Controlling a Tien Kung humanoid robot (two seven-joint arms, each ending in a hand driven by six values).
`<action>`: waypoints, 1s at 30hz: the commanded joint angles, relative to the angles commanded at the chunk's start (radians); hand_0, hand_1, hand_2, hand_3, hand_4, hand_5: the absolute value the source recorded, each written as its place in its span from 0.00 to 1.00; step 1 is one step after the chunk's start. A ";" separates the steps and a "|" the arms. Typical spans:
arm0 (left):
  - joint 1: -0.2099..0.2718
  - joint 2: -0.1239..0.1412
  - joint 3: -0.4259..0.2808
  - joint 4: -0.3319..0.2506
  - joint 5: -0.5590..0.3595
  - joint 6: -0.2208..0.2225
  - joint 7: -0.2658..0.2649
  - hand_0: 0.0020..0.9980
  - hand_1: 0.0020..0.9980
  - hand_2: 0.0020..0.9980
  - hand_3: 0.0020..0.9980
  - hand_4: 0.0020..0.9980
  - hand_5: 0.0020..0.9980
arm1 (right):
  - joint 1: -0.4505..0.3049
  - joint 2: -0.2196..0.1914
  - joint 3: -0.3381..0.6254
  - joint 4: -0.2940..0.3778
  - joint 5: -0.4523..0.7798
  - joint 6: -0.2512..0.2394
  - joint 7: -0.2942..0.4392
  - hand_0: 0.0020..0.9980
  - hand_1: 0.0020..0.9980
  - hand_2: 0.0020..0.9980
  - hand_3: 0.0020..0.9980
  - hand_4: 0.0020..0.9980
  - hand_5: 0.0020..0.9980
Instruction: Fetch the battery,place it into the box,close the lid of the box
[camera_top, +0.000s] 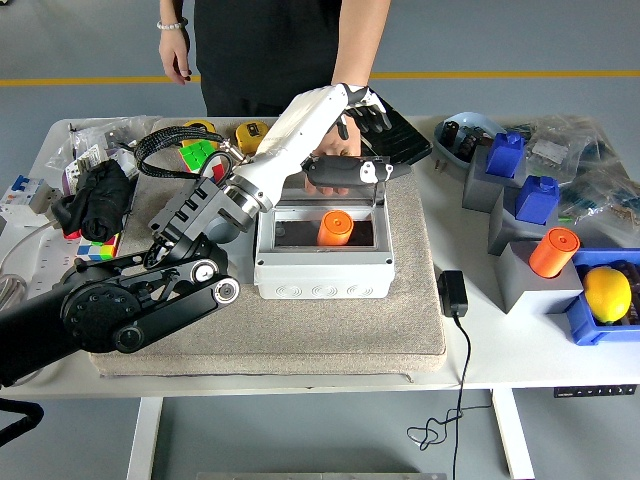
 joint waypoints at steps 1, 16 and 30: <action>0.003 0.003 0.004 0.003 -0.001 -0.002 0.001 0.35 0.52 0.50 0.50 1.00 0.49 | 0.000 0.000 0.001 0.000 0.000 0.000 0.000 0.62 0.66 0.67 0.57 0.94 0.45; 0.046 0.009 0.134 0.028 -0.055 -0.040 -0.004 0.35 0.55 0.55 0.55 1.00 0.46 | -0.002 0.001 0.001 0.001 -0.001 -0.001 0.001 0.62 0.66 0.67 0.57 0.94 0.45; 0.030 -0.047 0.200 0.122 -0.086 -0.061 0.007 0.47 0.63 0.62 0.61 0.99 0.47 | -0.001 0.002 0.004 0.004 -0.003 -0.002 0.002 0.62 0.66 0.67 0.57 0.94 0.45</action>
